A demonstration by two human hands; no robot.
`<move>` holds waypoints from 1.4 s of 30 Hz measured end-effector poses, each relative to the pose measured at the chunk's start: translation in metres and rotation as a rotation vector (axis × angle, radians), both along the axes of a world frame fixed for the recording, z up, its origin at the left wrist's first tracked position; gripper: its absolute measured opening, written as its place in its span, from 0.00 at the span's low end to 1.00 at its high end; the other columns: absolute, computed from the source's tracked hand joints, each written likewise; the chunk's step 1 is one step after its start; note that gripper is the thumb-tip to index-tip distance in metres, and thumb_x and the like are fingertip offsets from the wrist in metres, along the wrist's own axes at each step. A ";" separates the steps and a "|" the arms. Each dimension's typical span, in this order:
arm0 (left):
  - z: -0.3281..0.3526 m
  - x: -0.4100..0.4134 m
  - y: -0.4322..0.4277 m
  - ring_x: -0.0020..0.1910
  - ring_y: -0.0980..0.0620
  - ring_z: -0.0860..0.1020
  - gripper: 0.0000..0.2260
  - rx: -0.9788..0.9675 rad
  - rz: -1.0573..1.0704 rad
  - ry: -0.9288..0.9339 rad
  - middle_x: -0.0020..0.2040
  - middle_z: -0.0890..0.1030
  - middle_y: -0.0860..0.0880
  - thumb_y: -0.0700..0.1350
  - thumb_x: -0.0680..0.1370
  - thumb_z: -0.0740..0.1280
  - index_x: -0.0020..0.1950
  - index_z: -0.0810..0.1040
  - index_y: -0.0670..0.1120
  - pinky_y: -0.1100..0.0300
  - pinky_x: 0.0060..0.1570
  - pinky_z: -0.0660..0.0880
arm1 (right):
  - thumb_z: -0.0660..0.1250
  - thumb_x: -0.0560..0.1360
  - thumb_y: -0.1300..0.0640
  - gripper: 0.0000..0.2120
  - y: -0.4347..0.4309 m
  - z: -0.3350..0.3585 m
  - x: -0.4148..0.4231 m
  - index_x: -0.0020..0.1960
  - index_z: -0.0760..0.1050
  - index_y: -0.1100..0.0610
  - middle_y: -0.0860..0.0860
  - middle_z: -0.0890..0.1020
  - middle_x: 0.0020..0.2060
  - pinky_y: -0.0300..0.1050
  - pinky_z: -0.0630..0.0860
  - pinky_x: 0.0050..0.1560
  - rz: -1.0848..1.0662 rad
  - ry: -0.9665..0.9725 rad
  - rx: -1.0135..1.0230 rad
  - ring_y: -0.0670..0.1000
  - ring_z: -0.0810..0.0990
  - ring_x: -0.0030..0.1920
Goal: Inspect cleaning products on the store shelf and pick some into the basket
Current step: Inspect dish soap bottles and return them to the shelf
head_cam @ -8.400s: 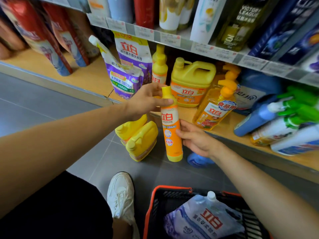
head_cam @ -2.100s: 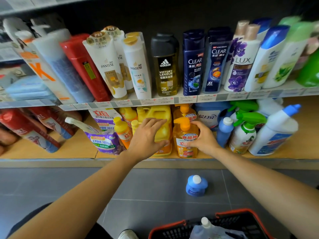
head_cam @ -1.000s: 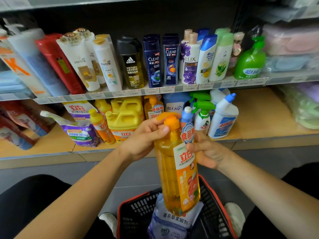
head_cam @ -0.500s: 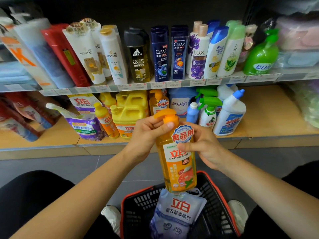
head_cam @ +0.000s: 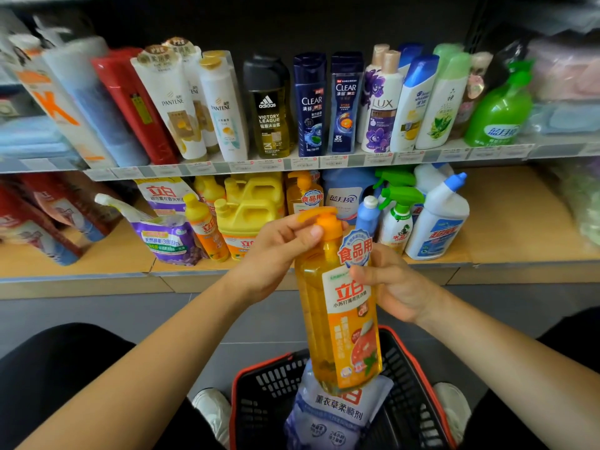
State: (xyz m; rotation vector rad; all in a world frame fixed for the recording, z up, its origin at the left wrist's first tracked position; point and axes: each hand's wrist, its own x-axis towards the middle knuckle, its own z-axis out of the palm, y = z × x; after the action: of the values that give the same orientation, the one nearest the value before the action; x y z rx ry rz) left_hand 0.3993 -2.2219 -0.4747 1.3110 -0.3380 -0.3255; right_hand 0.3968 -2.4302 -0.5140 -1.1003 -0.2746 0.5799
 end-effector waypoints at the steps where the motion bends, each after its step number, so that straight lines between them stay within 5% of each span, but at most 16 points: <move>1: 0.001 -0.001 0.002 0.60 0.46 0.83 0.19 0.064 0.082 -0.062 0.60 0.85 0.46 0.43 0.77 0.67 0.69 0.77 0.47 0.55 0.54 0.81 | 0.85 0.57 0.53 0.33 -0.001 -0.001 0.001 0.57 0.79 0.62 0.61 0.83 0.54 0.56 0.78 0.59 -0.042 -0.027 -0.040 0.60 0.82 0.55; 4: 0.001 -0.005 0.010 0.56 0.40 0.83 0.20 0.296 0.318 -0.334 0.57 0.85 0.46 0.46 0.75 0.71 0.68 0.78 0.48 0.44 0.52 0.83 | 0.80 0.63 0.63 0.22 -0.005 -0.002 0.003 0.56 0.82 0.58 0.59 0.84 0.52 0.55 0.78 0.57 -0.138 -0.129 -0.149 0.58 0.82 0.54; 6: 0.000 -0.007 0.013 0.52 0.41 0.84 0.16 0.377 0.383 -0.433 0.55 0.86 0.47 0.48 0.75 0.71 0.63 0.81 0.48 0.40 0.48 0.82 | 0.79 0.64 0.65 0.25 -0.007 -0.003 0.005 0.60 0.80 0.58 0.58 0.85 0.53 0.56 0.79 0.58 -0.183 -0.169 -0.218 0.58 0.83 0.55; 11: -0.004 -0.007 0.009 0.50 0.52 0.84 0.16 0.508 0.454 -0.428 0.52 0.85 0.52 0.51 0.74 0.73 0.60 0.82 0.48 0.50 0.47 0.84 | 0.84 0.61 0.52 0.31 0.000 -0.002 -0.002 0.62 0.78 0.46 0.46 0.86 0.52 0.39 0.80 0.51 -0.264 -0.403 -0.468 0.47 0.85 0.53; 16: -0.004 -0.003 0.011 0.57 0.55 0.83 0.15 0.490 0.304 -0.428 0.56 0.84 0.50 0.47 0.75 0.71 0.60 0.83 0.45 0.57 0.51 0.83 | 0.82 0.61 0.43 0.30 0.007 -0.003 -0.009 0.60 0.77 0.37 0.40 0.86 0.51 0.40 0.80 0.52 -0.277 -0.550 -0.558 0.43 0.85 0.51; 20: 0.002 -0.001 0.016 0.60 0.48 0.82 0.15 0.472 0.172 -0.450 0.58 0.83 0.44 0.45 0.77 0.69 0.63 0.81 0.44 0.52 0.55 0.82 | 0.83 0.61 0.50 0.31 -0.001 0.003 -0.007 0.61 0.78 0.38 0.43 0.86 0.53 0.36 0.79 0.52 -0.208 -0.467 -0.484 0.45 0.84 0.54; 24: 0.007 0.000 0.018 0.61 0.49 0.82 0.17 0.370 0.075 -0.418 0.59 0.84 0.46 0.42 0.78 0.68 0.67 0.78 0.44 0.60 0.54 0.80 | 0.83 0.61 0.57 0.34 -0.006 0.002 -0.003 0.65 0.77 0.48 0.48 0.86 0.55 0.42 0.80 0.54 -0.136 -0.317 -0.389 0.49 0.84 0.57; 32: 0.003 -0.004 0.020 0.51 0.49 0.86 0.12 0.114 0.317 -0.268 0.50 0.88 0.49 0.41 0.73 0.72 0.56 0.85 0.47 0.59 0.47 0.83 | 0.77 0.64 0.66 0.28 -0.008 0.002 0.002 0.63 0.79 0.53 0.56 0.85 0.56 0.47 0.80 0.55 -0.126 -0.189 -0.199 0.55 0.84 0.57; 42: 0.001 0.001 0.022 0.50 0.53 0.85 0.13 -0.056 0.214 -0.092 0.48 0.88 0.47 0.38 0.76 0.67 0.55 0.87 0.50 0.60 0.50 0.82 | 0.75 0.66 0.65 0.18 -0.008 0.004 0.004 0.54 0.83 0.54 0.57 0.85 0.52 0.48 0.80 0.52 -0.125 -0.116 -0.135 0.57 0.84 0.54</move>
State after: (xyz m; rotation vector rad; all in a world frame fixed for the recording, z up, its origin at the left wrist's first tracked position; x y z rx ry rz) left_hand 0.4004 -2.2001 -0.4737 1.2968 -0.2791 -0.0753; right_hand 0.4003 -2.4380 -0.5103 -1.2749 -0.2682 0.4287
